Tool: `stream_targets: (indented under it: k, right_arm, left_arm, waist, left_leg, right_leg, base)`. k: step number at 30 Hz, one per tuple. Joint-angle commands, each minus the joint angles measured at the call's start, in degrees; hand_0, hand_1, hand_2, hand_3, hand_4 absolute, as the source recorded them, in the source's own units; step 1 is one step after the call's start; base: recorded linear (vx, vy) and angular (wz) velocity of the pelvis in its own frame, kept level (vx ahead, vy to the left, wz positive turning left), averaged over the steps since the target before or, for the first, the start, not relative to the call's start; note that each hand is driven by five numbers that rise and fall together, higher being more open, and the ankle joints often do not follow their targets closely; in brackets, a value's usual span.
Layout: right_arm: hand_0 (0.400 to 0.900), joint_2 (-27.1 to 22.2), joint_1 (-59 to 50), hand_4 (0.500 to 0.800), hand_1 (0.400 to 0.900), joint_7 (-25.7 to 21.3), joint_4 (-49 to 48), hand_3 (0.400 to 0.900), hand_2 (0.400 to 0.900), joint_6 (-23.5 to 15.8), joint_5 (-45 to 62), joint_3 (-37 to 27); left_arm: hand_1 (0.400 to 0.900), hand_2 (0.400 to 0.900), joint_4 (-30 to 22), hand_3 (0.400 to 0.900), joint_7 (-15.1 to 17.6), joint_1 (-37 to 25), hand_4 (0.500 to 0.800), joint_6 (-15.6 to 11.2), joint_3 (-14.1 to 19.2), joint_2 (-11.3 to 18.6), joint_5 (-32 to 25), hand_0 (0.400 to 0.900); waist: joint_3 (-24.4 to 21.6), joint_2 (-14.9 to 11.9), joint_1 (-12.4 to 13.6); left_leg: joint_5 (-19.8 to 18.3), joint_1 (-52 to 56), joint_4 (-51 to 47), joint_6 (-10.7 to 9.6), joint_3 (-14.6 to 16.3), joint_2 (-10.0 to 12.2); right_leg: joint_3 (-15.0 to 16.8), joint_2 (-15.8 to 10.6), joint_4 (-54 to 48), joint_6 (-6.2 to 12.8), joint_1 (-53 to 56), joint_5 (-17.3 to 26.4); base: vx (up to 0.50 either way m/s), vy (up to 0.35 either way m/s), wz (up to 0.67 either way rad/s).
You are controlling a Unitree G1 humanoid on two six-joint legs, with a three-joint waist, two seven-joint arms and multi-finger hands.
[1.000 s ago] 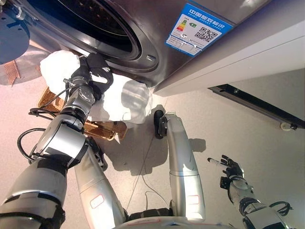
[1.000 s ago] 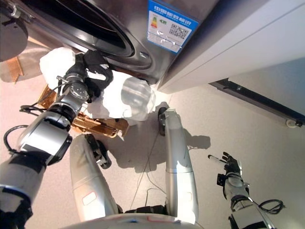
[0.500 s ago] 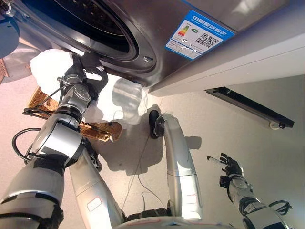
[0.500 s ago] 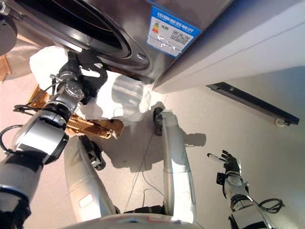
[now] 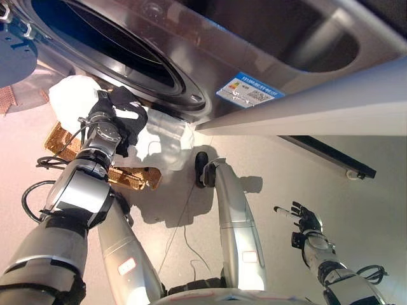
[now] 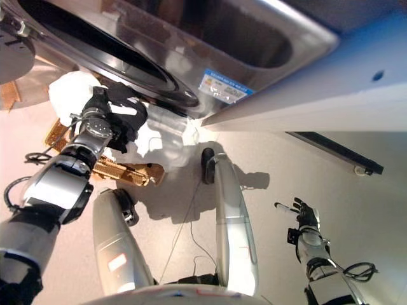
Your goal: Put the clothes in the basket into the washing machine.
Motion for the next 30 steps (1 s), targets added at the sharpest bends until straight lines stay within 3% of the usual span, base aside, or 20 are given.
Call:
stream_targets:
  k: [1,2,3,5,6,14,20,30]
  right_arm:
    - [0.9,-3.86,9.15,0.8,0.9,-1.52,3.57,0.9,0.9,0.74,-0.31,-0.78]
    - [0.9,-3.82,9.12,0.8,0.9,-1.59,3.71,0.9,0.9,0.77,-0.37,-0.91]
    - [0.9,-3.69,8.67,0.8,0.9,-1.51,3.76,0.9,0.9,1.25,-0.64,-1.32]
    - [0.9,-3.73,8.45,0.8,0.9,-1.42,3.9,0.9,0.9,1.41,-0.55,-1.65]
    - [0.9,-3.7,8.48,0.8,0.9,-1.41,4.17,0.9,0.9,1.82,-0.6,-2.3]
    - [0.9,-3.17,9.33,0.8,0.9,-1.06,3.42,0.9,0.9,2.12,-0.4,-3.3]
    - [0.9,-2.49,10.5,0.8,0.9,-0.91,3.63,0.9,0.9,2.15,-0.11,-3.85]
    - [0.9,-2.0,12.59,0.8,0.9,-1.03,2.7,0.9,0.9,1.43,0.65,-3.47]
  left_arm:
    - [0.4,0.4,-0.08,0.4,0.3,5.43,0.5,-4.05,3.37,-1.35,-7.46,0.4]
    - [0.4,0.4,-0.1,0.4,0.13,5.81,0.5,-4.25,4.01,-1.44,-8.56,0.4]
    - [0.4,0.4,-1.06,0.4,-1.02,6.6,0.5,-4.99,6.47,-1.56,-13.62,0.4]
    - [0.4,0.4,-1.9,0.4,-0.8,6.73,0.5,-5.56,7.37,-1.69,-15.81,0.4]
    - [0.4,0.4,-3.99,0.4,-1.16,7.47,0.5,-6.69,8.87,-2.0,-20.16,0.4]
    - [0.4,0.4,-7.37,0.4,-1.6,8.14,0.5,-9.48,11.62,-1.68,-28.9,0.4]
    - [0.4,0.4,-9.09,0.4,-0.86,7.84,0.5,-11.35,13.06,-1.52,-32.65,0.4]
    - [0.4,0.4,-10.11,0.4,0.26,5.25,0.5,-13.91,14.21,-1.82,-36.81,0.4]
  waist:
    - [-7.42,2.68,-0.07]
    - [-7.38,2.93,0.06]
    - [-7.42,3.38,0.04]
    - [-7.24,3.72,0.28]
    - [-7.17,4.49,0.64]
    - [-7.31,6.21,1.08]
    - [-8.01,6.35,1.3]
    - [-10.26,5.1,0.37]
  left_leg:
    - [-0.33,5.52,-8.65,6.58,3.47,-4.77]
    - [0.22,6.34,-9.8,6.72,3.83,-5.17]
    - [3.42,7.62,-13.89,7.25,4.75,-6.3]
    - [4.26,8.87,-15.71,7.39,5.07,-6.83]
    - [5.52,10.14,-18.36,7.71,5.19,-7.77]
    - [10.02,15.0,-27.4,7.92,6.71,-10.75]
    - [11.59,16.14,-30.01,7.63,6.89,-11.3]
    - [12.98,17.18,-31.87,6.69,6.74,-10.34]
  right_leg:
    - [3.79,-1.03,-7.53,8.42,5.15,0.86]
    - [4.0,-1.19,-8.95,8.51,6.08,1.63]
    - [4.23,-1.59,-13.41,8.38,7.6,5.16]
    - [4.35,-1.6,-14.91,8.4,8.86,5.78]
    - [4.54,-2.01,-17.58,8.56,10.53,7.17]
    - [4.92,-2.6,-26.67,8.97,16.63,11.2]
    - [5.21,-2.74,-29.28,9.1,18.59,12.2]
    - [5.28,-1.66,-30.59,8.91,19.52,12.23]
  base:
    - [0.05,0.047,0.01]
    - [-0.03,0.052,0.05]
    - [-0.04,0.059,0.04]
    - [-0.01,0.044,0.05]
    - [0.03,0.041,0.1]
    - [0.03,0.017,0.06]
    - [0.01,-0.005,0.03]
    - [0.02,-0.028,-0.07]
